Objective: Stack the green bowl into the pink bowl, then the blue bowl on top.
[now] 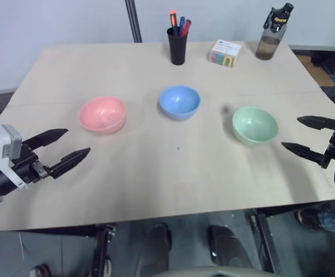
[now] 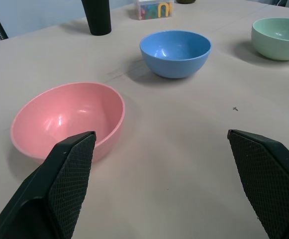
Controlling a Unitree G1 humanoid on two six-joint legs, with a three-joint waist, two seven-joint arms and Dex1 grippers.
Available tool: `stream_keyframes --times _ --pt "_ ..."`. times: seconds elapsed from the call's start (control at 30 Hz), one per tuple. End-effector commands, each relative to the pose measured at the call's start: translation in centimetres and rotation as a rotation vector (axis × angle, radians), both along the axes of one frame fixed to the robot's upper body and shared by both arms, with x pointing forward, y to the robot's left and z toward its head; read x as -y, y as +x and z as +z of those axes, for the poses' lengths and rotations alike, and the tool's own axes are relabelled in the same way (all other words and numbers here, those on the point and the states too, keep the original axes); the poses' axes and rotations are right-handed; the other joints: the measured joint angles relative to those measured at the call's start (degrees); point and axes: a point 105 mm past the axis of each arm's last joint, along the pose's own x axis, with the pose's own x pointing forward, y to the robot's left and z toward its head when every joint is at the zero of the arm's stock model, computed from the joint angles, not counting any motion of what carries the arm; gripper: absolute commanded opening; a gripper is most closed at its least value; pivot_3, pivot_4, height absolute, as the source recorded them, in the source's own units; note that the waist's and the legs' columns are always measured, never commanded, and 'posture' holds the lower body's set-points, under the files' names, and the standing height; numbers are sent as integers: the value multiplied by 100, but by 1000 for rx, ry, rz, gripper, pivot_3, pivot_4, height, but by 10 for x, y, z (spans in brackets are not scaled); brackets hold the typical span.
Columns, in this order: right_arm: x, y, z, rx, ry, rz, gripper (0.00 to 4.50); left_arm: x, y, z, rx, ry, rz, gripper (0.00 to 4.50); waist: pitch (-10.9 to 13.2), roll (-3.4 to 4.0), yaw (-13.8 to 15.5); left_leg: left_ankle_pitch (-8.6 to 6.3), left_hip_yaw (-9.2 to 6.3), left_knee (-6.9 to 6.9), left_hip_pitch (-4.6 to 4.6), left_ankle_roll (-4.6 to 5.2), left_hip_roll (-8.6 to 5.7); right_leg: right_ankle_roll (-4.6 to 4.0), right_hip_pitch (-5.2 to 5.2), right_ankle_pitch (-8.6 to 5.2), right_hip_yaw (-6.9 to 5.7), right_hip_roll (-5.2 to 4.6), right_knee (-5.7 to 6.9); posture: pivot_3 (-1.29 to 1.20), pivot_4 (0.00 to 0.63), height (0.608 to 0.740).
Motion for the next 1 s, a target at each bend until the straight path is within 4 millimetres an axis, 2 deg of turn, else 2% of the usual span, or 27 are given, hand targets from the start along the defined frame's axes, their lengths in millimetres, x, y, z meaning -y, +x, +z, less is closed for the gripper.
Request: stream_keyframes --times 0.03,0.13,0.33,0.43,0.57,0.63,0.7,0.87,0.93,1.0 --pt "-11 1 9 37 -7 29 4348 2 1 9 30 17 -14 4500 0 0 0 0 0 0 0 0 0 0 0 0 0 0 0 0 150 740" --pt "-25 5 8 53 -1 54 4348 9 7 10 48 19 -20 4500 0 0 -3 0 0 0 1 0 0 0 0 0 0 1 0 0 150 740" --pt "-47 9 10 78 38 125 4348 10 23 10 102 125 105 4500 0 0 -1 0 1 0 -3 0 0 0 0 1 0 2 0 0 150 740" --pt "-72 12 8 91 68 197 4348 15 35 10 131 221 179 4500 -1 -2 0 1 0 0 0 1 0 1 4 2 0 5 2 0 150 740" --pt "-106 13 4 105 82 293 4348 16 52 4 66 388 269 4500 -1 -2 0 1 -4 4 4 0 1 2 6 2 0 11 9 0 150 740" --pt "-131 13 -1 109 90 372 4348 25 67 2 17 513 263 4500 0 -3 10 1 -5 4 2 0 1 2 5 2 0 12 10 0 150 740" --pt "-151 13 -3 122 98 428 4348 33 80 2 -15 556 274 4500 4 -8 14 1 -13 7 2 0 2 2 4 1 -5 19 12 0 150 740" --pt "-176 13 -1 153 107 507 4348 51 106 -11 -116 635 289 4500 5 -10 5 1 -12 7 -4 0 2 5 6 5 -4 20 12 0 150 740" --pt "-182 12 0 160 113 530 4406 56 114 -23 -162 682 275 3993 5 -9 5 1 -17 6 -7 0 0 23 4 16 -5 24 15 0 150 740" --pt "-184 11 0 165 113 539 4406 56 122 -29 -182 697 293 3306 5 -10 0 1 -20 4 -5 0 1 23 5 17 -5 28 17 0 150 740"
